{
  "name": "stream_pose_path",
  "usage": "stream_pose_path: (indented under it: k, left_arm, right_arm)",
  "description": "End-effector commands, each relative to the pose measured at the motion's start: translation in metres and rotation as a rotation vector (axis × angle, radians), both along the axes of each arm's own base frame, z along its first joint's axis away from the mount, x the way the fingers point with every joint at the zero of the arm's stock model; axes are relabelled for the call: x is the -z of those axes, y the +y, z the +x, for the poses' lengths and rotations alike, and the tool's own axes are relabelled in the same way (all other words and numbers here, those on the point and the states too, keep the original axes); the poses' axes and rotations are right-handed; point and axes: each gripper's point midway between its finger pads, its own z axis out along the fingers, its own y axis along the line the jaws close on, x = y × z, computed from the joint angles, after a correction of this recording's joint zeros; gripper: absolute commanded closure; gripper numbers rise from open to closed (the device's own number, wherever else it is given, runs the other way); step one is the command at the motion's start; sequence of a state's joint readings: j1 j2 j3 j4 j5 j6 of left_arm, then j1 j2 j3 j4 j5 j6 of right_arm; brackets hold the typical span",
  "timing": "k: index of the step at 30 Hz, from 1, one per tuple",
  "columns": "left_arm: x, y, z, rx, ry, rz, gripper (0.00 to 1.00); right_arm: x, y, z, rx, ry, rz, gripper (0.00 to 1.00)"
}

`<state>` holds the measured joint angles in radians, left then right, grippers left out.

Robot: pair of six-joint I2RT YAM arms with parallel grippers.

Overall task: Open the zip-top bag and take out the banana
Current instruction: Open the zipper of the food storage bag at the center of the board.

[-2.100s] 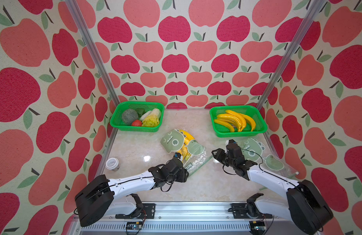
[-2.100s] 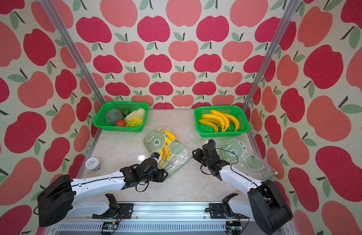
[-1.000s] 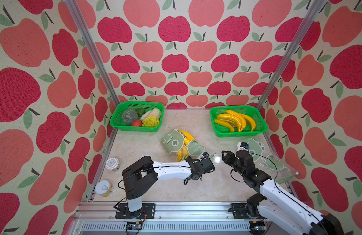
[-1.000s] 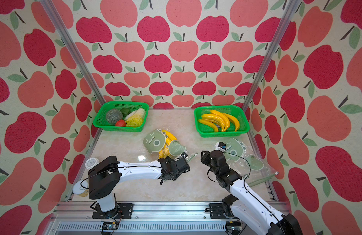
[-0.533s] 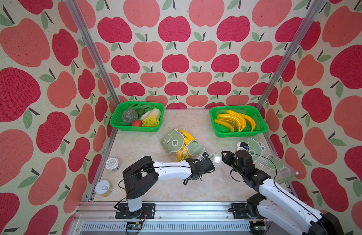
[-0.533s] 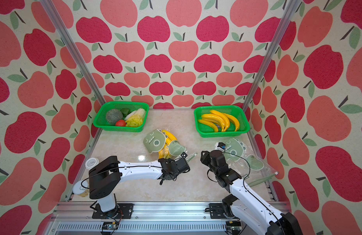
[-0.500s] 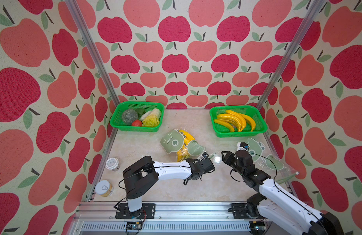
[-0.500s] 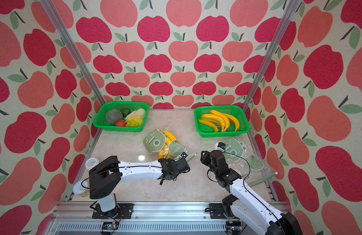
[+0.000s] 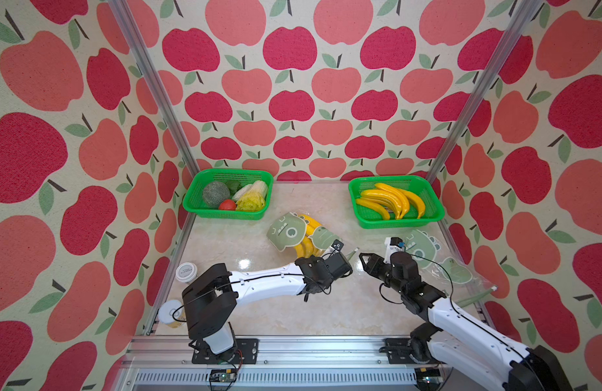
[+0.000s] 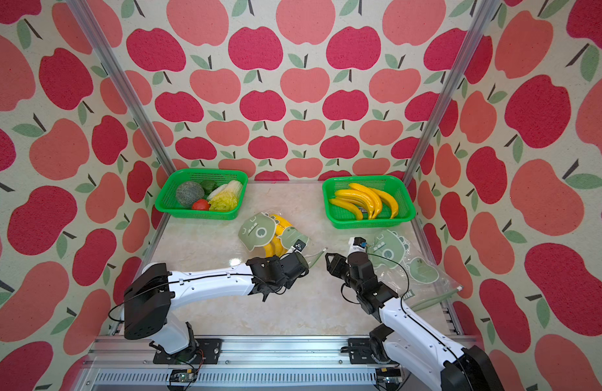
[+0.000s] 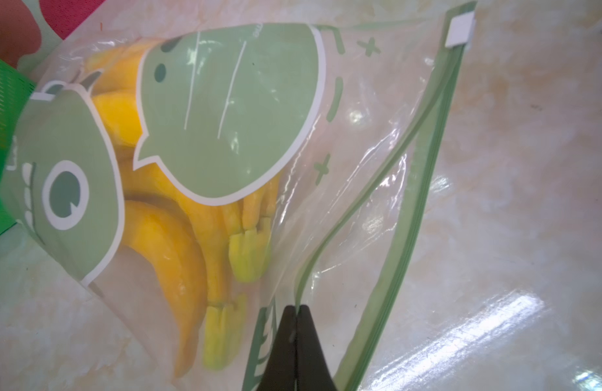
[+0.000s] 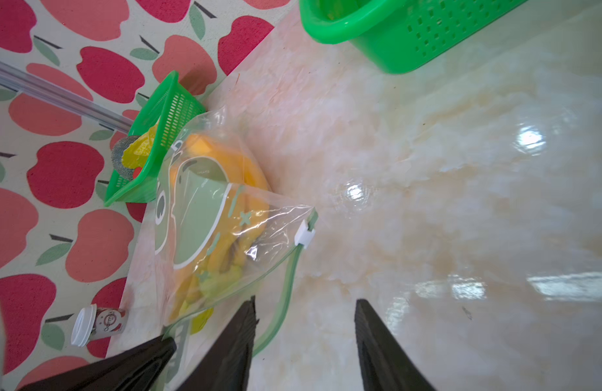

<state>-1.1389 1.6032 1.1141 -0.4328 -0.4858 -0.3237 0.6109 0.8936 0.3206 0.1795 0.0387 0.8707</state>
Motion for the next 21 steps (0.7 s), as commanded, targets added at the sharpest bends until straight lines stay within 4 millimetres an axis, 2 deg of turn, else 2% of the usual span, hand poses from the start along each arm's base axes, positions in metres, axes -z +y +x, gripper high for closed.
stream_pose_path:
  k: [1, 7, 13, 18, 21]
  left_arm:
    - [-0.024, -0.004, 0.002, -0.028, -0.032, -0.127, 1.00]
    - [-0.037, -0.003, 0.002, -0.038, -0.045, -0.175, 1.00]
    - [-0.045, -0.007, 0.002, -0.036, -0.035, -0.231, 1.00]
    - [-0.053, -0.015, -0.001, -0.022, -0.023, -0.292, 1.00]
    - [-0.062, -0.024, -0.006, 0.007, -0.019, -0.328, 1.00]
  right_arm:
    - [-0.021, 0.042, -0.009, -0.182, -0.090, 0.074, 0.49]
    - [-0.033, 0.088, -0.015, -0.321, -0.135, 0.134, 0.51]
    - [-0.026, 0.114, -0.007, -0.353, -0.118, 0.120, 0.53]
    - [-0.006, 0.125, 0.008, -0.324, -0.075, 0.094, 0.50]
    - [0.011, 0.117, 0.021, -0.261, -0.037, 0.064, 0.49]
